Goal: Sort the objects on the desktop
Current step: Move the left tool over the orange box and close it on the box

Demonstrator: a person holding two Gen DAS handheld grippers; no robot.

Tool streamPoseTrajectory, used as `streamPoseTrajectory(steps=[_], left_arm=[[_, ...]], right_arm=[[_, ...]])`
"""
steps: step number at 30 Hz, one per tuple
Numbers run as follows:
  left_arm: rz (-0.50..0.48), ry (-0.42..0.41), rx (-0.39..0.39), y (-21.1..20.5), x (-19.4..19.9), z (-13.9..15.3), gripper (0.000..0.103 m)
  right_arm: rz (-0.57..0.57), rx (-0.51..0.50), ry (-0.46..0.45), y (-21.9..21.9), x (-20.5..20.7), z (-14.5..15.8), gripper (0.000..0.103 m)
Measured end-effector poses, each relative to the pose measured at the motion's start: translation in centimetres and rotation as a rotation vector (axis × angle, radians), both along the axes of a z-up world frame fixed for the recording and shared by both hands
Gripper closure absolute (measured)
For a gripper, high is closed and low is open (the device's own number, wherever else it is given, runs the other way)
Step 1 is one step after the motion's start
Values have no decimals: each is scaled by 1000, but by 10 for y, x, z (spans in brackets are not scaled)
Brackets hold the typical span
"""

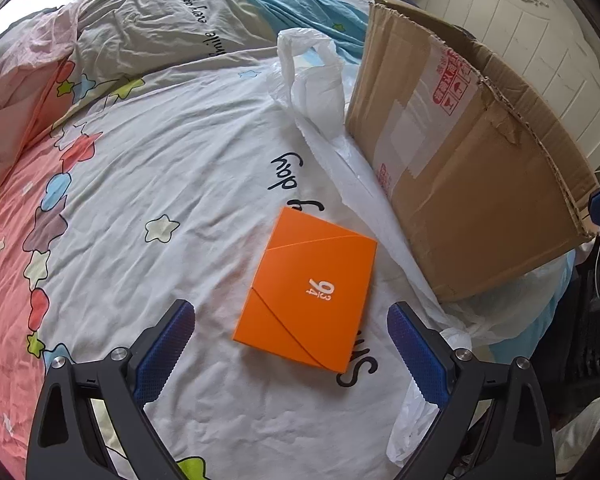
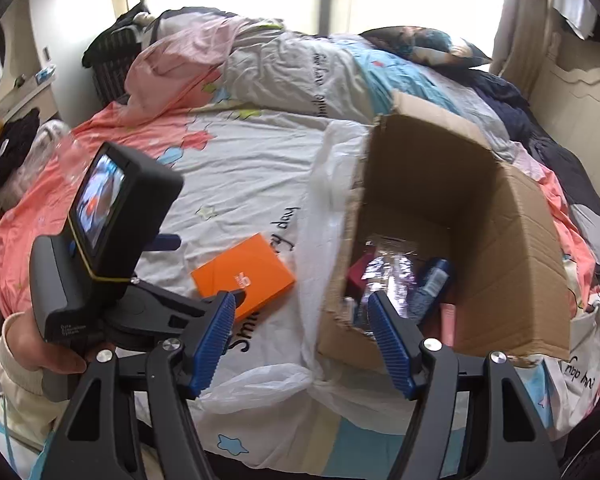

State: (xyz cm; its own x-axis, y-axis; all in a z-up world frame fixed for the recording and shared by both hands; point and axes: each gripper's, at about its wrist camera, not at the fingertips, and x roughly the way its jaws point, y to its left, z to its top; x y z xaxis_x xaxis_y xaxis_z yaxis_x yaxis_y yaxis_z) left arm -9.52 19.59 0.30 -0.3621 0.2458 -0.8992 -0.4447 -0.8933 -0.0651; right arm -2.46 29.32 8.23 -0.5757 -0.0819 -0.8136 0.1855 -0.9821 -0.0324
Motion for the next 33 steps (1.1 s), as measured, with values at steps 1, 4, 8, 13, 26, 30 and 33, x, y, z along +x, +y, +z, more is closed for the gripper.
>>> streamPoseTrajectory(steps=[1,4,8,13,26,30,33], left_arm=[[1,1,-5,-2,0,-1,4],[13,7,-15,-8,0,-2,4],[26,2,-16,-15,-4,-8,4],[11,-9,-47,-13,-6,-24,4],[-79,31,-126,12,4,-45,0],[-71,32,-116,11,2,-45,0],[-72,42,-120,11,2,-45,0]], right_arm=[[2,2,1,-2,0,-1,38],[6,10,8,-6,1,-5,38],[3,20,28,-11,6,-7,37],[49,10,67,-25,24,-2,37],[135,-43,-63,-37,31,-44,37],[112,-56,-87,-29,29,-54,37],[102,-76,-115,-24,25,-62,36]])
